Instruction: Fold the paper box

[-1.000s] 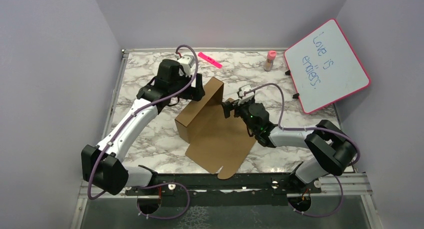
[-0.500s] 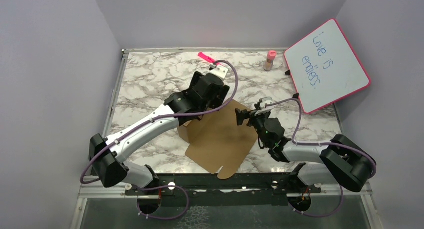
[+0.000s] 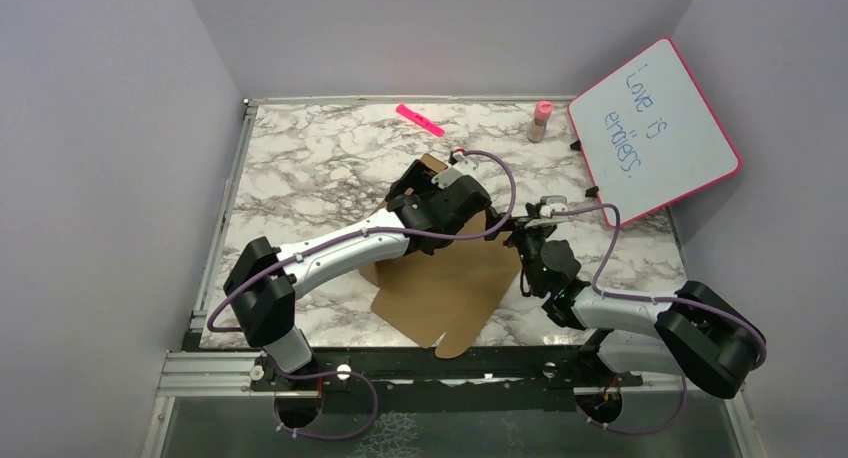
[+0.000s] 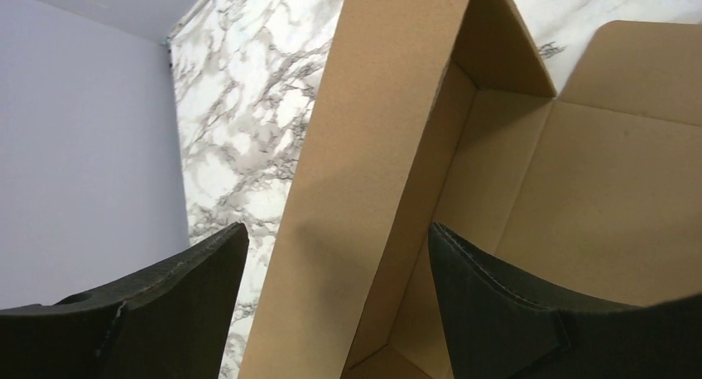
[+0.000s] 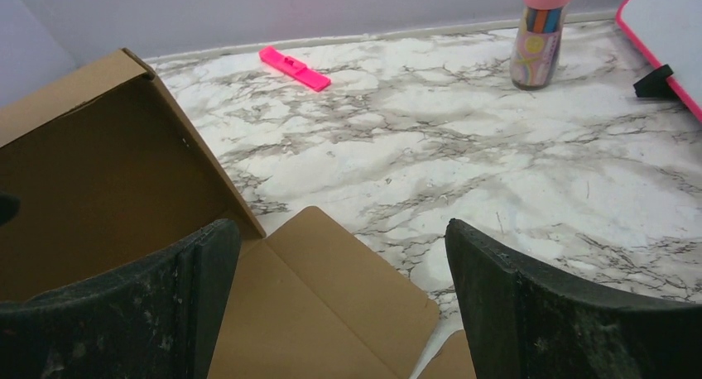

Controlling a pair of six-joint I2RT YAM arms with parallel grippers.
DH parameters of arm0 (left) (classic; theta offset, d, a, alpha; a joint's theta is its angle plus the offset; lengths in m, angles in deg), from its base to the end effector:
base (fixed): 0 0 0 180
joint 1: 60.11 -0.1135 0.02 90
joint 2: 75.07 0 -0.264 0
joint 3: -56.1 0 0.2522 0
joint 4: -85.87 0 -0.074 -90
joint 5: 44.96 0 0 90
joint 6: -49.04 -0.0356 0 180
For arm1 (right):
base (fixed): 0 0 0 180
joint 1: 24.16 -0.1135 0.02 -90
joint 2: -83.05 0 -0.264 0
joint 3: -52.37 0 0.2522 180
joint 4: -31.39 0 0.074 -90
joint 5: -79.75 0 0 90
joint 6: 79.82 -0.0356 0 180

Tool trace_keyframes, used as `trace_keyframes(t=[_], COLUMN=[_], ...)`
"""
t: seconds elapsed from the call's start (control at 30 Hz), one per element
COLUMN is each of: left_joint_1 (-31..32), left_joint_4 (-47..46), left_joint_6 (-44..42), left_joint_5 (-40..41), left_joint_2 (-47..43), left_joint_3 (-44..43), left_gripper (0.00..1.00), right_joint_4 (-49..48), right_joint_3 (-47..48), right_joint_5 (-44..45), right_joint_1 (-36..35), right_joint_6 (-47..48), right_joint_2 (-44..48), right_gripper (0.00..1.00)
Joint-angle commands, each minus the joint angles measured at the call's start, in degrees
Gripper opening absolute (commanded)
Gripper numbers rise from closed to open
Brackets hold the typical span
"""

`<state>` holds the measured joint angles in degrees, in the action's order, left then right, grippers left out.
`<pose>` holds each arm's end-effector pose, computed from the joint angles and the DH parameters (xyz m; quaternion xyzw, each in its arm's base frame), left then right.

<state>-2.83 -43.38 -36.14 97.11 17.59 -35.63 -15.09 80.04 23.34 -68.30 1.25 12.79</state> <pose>0.2095 -0.2741 0.2979 0.2459 0.8250 0.2031 0.4665 0.1715 0.1390 0.1983 0.0036 0.6868 0.1360 0.7140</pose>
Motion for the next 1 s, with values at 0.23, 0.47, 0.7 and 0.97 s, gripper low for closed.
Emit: trace_keyframes(t=[0.23,0.47,0.7,0.97], left_joint_1=[0.4,0.2,-1.1,-3.3], left_joint_4=[0.9,0.8,0.8,0.8], left_joint_6=[-1.8,-2.8,-3.2,-3.6], left_joint_5=[14.4,15.4,15.1,11.7], left_joint_2=[4.8,4.2,3.1,1.1], left_joint_3=[-0.9,-1.1,-0.5,-0.3], left_gripper=[0.66,0.49,0.34,0.2], right_joint_4=[-2.9,-1.7,-0.5,5.7], right_joint_3=[-2.2,-2.1,-2.2,-0.6], right_joint_5=[5.3,4.8,4.9,3.1], right_joint_1=[0.2,0.2,0.2,0.2], right_joint_6=[1.6,1.2,0.3,-2.1], right_joint_2=[5.0,6.7,8.8,13.6], right_gripper=[1.0,1.0,0.99,0.98])
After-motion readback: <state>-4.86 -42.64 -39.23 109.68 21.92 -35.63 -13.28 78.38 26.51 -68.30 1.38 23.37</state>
